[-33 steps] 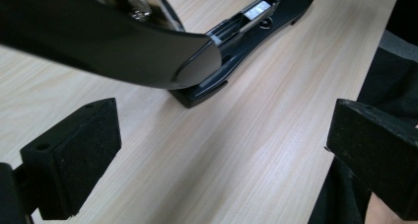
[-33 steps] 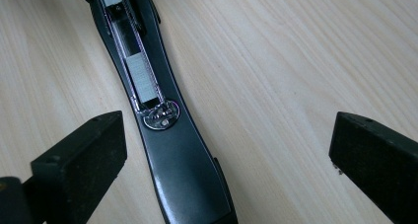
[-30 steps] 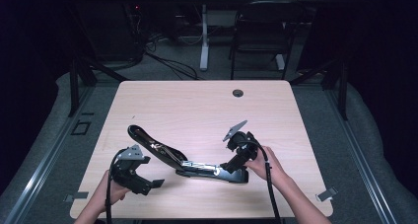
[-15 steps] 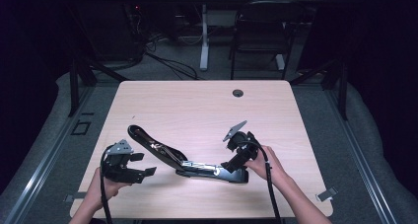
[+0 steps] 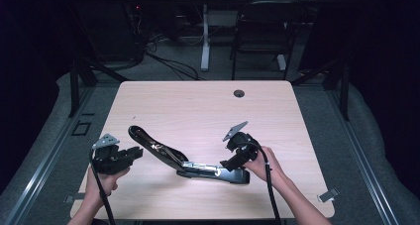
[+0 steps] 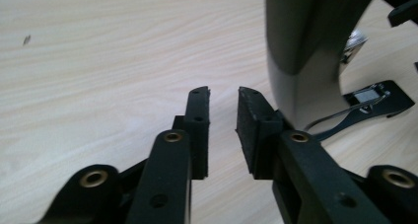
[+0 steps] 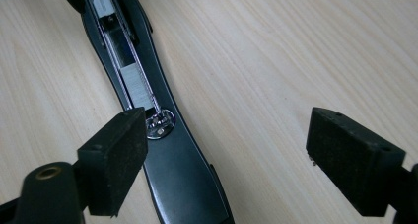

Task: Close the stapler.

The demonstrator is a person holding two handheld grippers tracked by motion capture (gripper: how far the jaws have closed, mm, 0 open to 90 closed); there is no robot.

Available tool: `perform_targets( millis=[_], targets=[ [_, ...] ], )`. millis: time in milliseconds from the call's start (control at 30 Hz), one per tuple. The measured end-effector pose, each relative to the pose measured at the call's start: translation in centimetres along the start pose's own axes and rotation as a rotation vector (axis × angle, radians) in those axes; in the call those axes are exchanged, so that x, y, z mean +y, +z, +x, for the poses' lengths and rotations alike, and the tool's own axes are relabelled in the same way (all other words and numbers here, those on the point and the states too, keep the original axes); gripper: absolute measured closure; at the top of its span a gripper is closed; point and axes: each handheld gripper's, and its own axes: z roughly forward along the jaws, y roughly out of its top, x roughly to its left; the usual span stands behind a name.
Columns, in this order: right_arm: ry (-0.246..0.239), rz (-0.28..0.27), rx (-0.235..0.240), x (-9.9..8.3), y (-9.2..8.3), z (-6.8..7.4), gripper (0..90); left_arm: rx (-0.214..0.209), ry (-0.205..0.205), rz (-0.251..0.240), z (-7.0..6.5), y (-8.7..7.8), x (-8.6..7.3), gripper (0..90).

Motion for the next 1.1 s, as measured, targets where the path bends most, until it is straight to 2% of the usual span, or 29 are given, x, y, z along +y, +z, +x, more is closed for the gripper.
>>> perform_targets(
  millis=[67,100,233,267,367,433,500,633,800,933,1033,1100],
  targets=[
    [0.003,-0.01,-0.004,0.1,-0.2,0.0,22.1,-0.012,0.01,-0.011,-0.2,0.1,0.1,80.3],
    [-0.006,0.061,0.011,0.4,-0.8,-0.2,25.6,-0.012,0.011,-0.017,-0.3,0.2,0.2,81.2],
    [-0.017,0.031,0.017,0.6,-1.2,0.0,46.8,-0.025,0.011,-0.039,-0.4,0.2,0.4,87.9],
    [-0.022,0.03,0.022,0.6,-1.3,0.1,51.7,-0.026,0.006,-0.058,-0.5,0.3,0.4,88.9],
    [-0.048,0.023,0.031,0.8,-1.5,0.5,66.0,-0.037,0.012,-0.07,-0.6,0.3,0.5,89.8],
    [-0.062,0.013,0.031,0.9,-1.6,0.9,77.0,-0.031,0.018,-0.075,-0.7,0.4,0.5,90.0],
    [-0.073,-0.009,0.03,1.1,-1.8,1.2,82.1,-0.038,0.009,-0.077,-0.6,0.4,0.5,90.0],
    [-0.101,-0.043,0.042,1.6,-2.2,2.1,84.6,-0.043,-0.001,-0.084,-0.7,0.3,0.5,90.0],
    [-0.127,-0.052,0.053,2.0,-2.0,3.0,84.6,-0.031,0.022,-0.096,-1.2,0.4,0.6,90.0],
    [-0.129,-0.07,0.066,2.3,-1.9,3.4,84.6,-0.016,0.042,-0.098,-1.5,0.4,0.7,90.0],
    [-0.127,-0.076,0.071,2.4,-1.7,3.7,85.2,-0.022,0.05,-0.113,-1.7,0.5,0.7,90.0],
    [-0.129,-0.081,0.071,2.5,-1.6,3.9,85.5,-0.022,0.059,-0.106,-1.8,0.5,0.8,90.0]
  ],
)
